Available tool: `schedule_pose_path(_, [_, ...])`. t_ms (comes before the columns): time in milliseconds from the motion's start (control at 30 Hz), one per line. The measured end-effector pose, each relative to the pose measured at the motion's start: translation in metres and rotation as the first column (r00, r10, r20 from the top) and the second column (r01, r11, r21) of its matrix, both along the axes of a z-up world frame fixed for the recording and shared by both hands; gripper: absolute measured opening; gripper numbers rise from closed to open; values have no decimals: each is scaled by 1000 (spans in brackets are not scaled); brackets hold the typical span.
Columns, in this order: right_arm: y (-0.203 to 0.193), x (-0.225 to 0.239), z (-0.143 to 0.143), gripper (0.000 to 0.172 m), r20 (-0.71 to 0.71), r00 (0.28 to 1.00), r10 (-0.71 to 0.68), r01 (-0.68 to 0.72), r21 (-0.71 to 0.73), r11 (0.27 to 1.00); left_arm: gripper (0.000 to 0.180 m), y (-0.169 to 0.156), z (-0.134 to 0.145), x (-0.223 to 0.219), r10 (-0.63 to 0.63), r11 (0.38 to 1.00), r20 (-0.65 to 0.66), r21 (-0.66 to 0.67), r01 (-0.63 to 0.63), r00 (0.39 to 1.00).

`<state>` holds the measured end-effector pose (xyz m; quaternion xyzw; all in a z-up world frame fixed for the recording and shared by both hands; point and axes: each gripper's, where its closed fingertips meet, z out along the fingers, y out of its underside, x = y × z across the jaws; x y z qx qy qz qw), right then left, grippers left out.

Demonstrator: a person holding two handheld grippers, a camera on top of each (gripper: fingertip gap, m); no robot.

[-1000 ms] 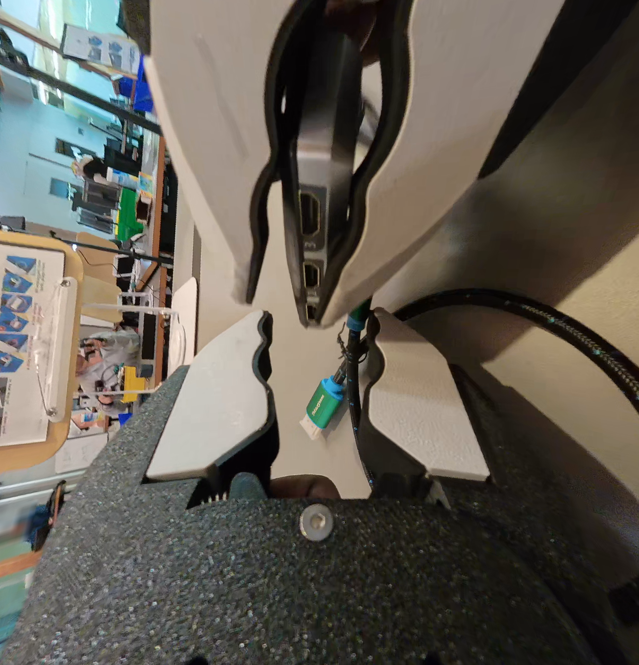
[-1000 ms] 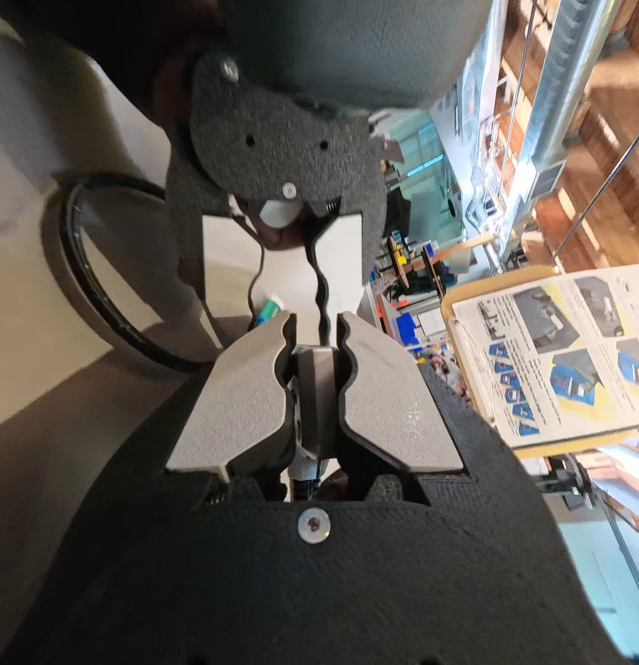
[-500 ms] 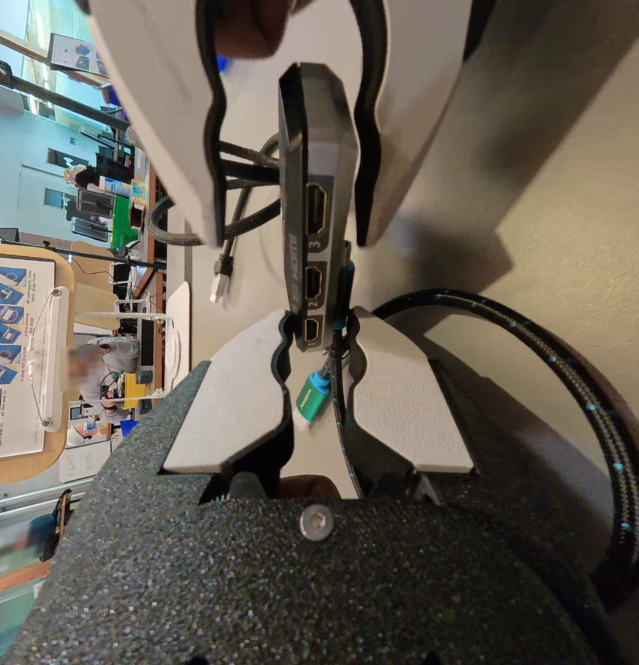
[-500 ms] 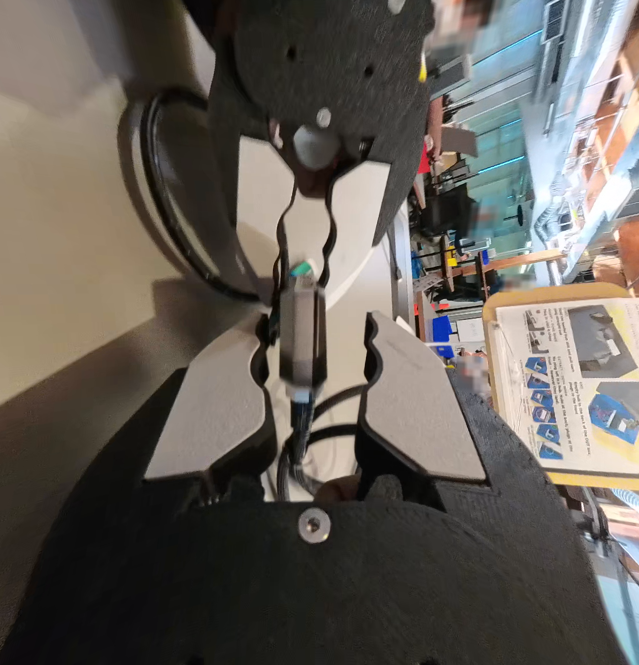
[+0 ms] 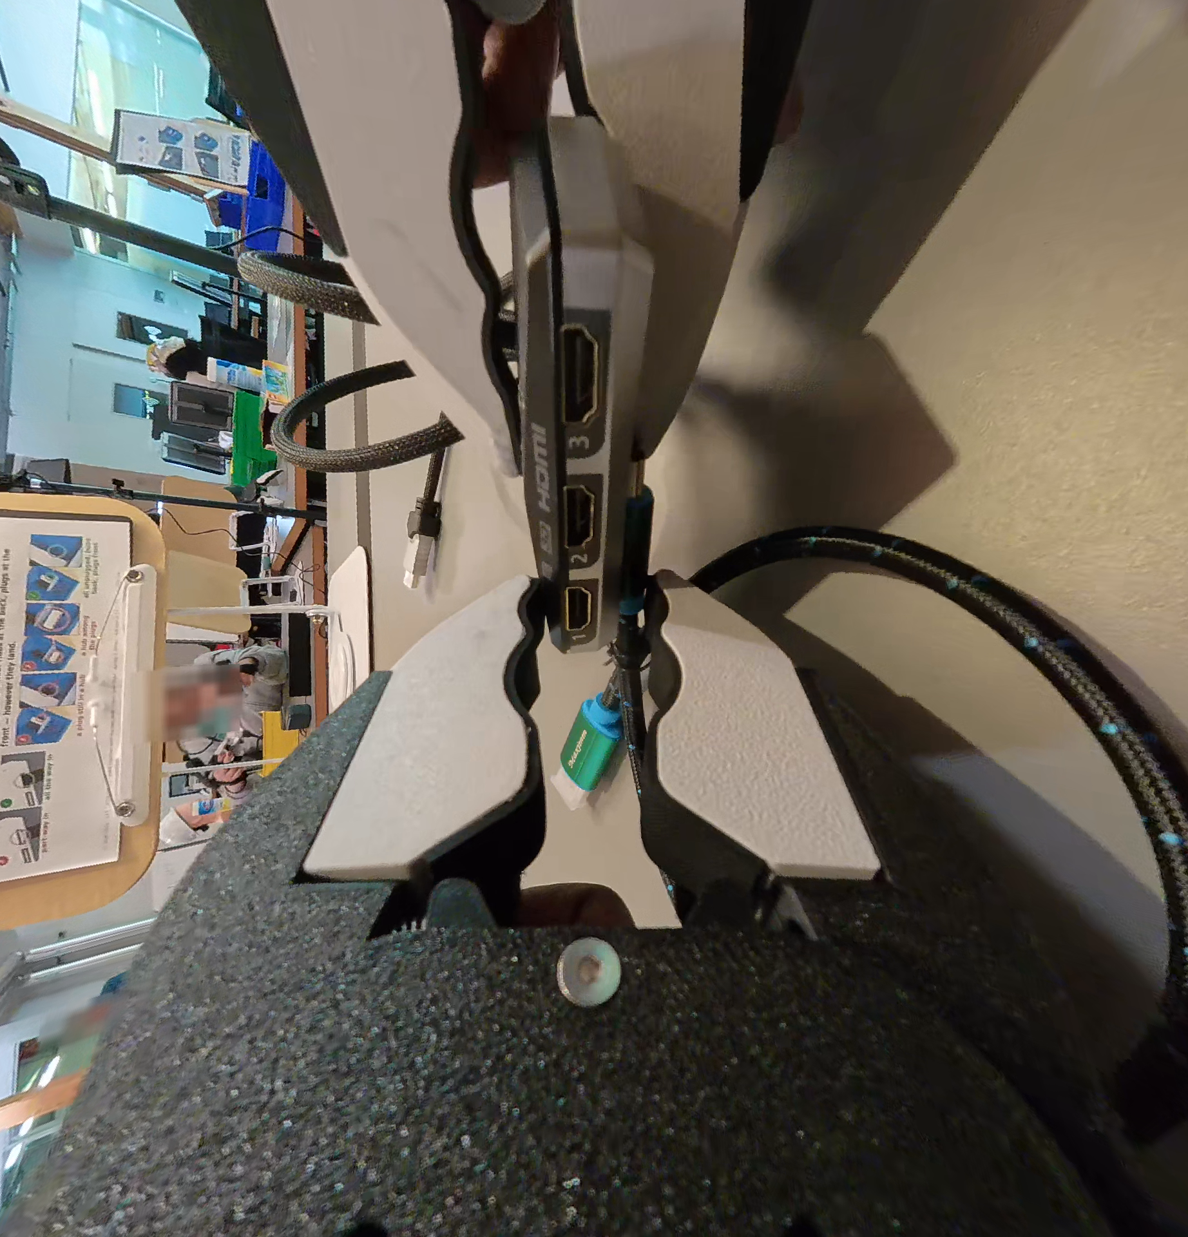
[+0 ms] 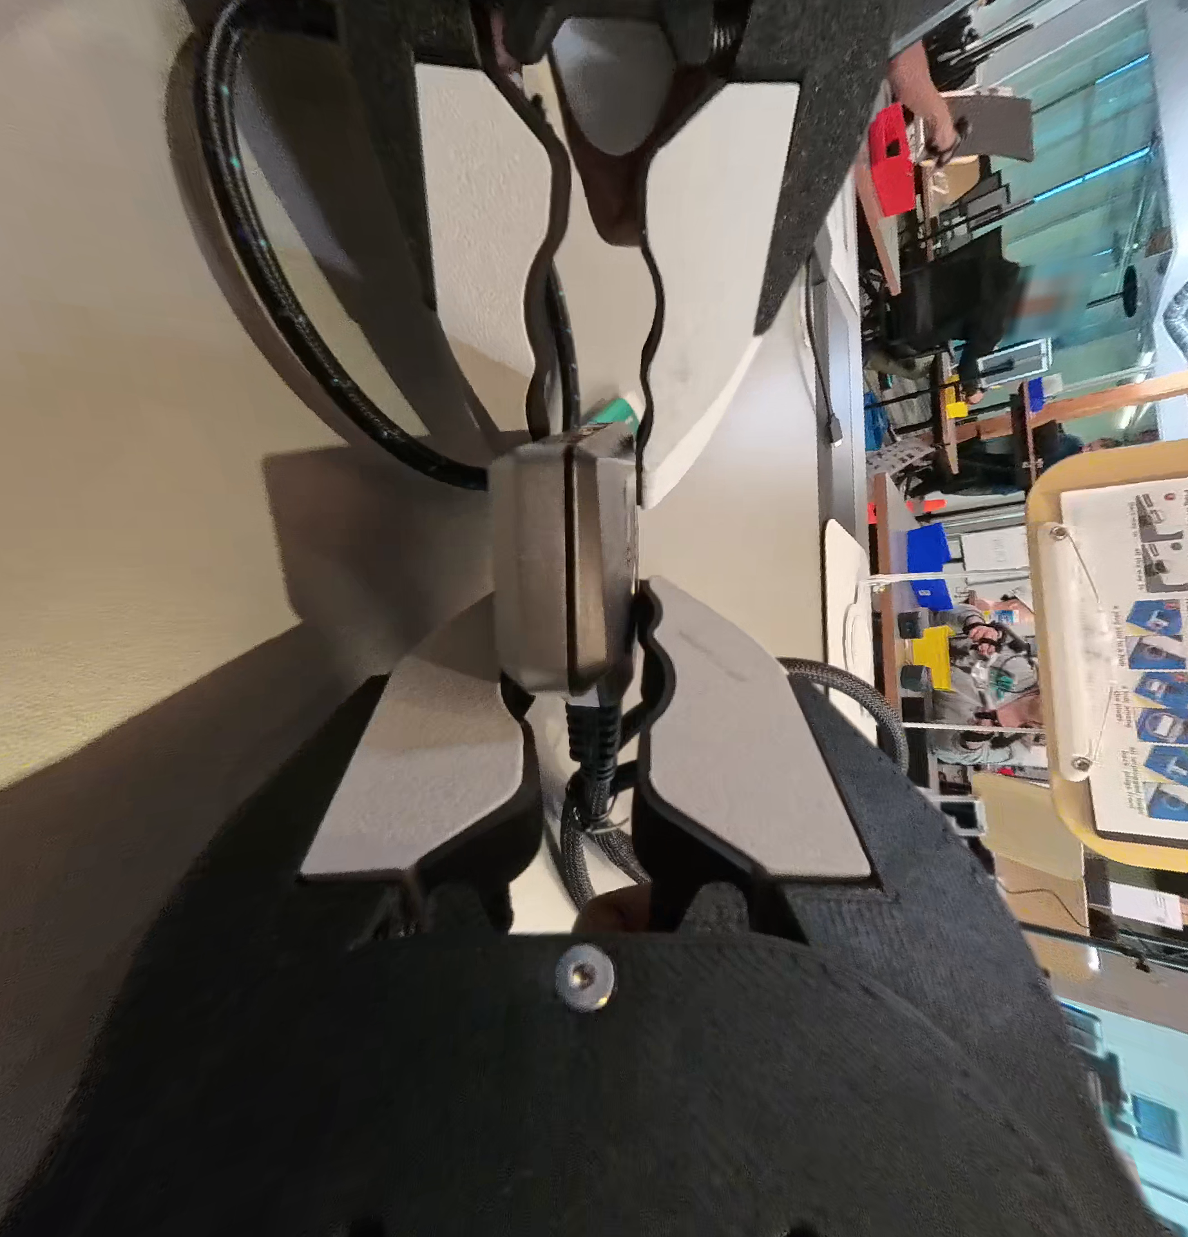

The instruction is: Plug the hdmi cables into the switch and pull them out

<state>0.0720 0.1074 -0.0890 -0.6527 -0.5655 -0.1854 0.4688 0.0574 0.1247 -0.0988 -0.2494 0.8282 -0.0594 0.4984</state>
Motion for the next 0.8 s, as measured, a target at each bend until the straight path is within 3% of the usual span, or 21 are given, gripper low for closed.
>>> schedule_pose_path(267, [4,24,16,22,-69,996,-63,64,9,998,41,14,-4,-3,74,991,-43,-105,-78,996])
schedule_pose_path(500, [4,39,11,22,-11,994,-106,106,10,994,42,15,3,-11,66,984,-114,-158,-83,991])
schedule_pose_path(667, [4,42,11,22,-13,993,-115,115,4,993,45,11,2,-12,4,986,-223,-164,-42,975])
schedule_pose_path(800, [3,47,10,22,-15,993,-120,120,-7,993,44,-1,7,-4,-114,931,-298,-364,-2,948])
